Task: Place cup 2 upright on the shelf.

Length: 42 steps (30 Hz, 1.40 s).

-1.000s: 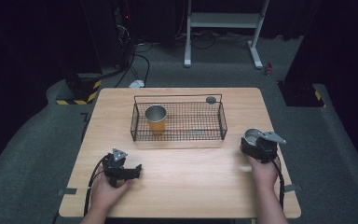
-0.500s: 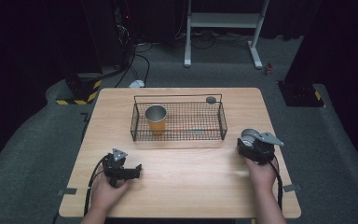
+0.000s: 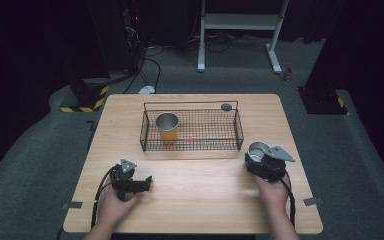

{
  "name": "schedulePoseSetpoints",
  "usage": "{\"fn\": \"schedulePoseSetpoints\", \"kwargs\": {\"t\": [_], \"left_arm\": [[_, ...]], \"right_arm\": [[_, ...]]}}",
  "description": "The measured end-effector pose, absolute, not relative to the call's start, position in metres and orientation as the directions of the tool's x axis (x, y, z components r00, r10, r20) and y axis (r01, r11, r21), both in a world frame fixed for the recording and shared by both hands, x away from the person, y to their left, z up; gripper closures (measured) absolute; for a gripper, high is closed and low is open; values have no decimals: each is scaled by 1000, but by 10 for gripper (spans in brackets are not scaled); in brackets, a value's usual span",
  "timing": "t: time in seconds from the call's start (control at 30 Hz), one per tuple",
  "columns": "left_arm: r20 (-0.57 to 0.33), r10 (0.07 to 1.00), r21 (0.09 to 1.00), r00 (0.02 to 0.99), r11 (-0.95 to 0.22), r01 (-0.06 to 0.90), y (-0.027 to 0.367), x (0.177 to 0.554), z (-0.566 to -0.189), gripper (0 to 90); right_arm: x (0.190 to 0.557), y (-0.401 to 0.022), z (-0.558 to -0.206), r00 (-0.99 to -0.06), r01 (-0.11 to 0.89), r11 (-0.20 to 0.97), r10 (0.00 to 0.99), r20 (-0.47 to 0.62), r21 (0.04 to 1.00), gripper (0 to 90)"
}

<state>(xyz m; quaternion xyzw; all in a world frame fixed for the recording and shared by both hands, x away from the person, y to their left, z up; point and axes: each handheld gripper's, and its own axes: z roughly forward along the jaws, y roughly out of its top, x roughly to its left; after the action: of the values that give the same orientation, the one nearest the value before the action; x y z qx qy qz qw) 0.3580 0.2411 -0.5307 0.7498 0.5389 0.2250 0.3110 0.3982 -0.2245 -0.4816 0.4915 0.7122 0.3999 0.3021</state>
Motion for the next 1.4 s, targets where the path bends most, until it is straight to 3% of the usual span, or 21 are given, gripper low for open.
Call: {"fn": "schedulePoseSetpoints", "kwargs": {"t": [0.23,0.67,1.4], "left_arm": [[4,947,706,321,-230,670,241,358,-530,0],[5,948,708,319,-229,668,241,358,-530,0],[8,950,708,313,-227,669,241,359,-530,1]], "right_arm": [[395,-209,-479,-352,454,238,933,-72,859,184],[395,-178,-465,-346,459,192,938,-25,867,184],[398,-162,-450,-350,464,180,937,-7,868,184]]}}
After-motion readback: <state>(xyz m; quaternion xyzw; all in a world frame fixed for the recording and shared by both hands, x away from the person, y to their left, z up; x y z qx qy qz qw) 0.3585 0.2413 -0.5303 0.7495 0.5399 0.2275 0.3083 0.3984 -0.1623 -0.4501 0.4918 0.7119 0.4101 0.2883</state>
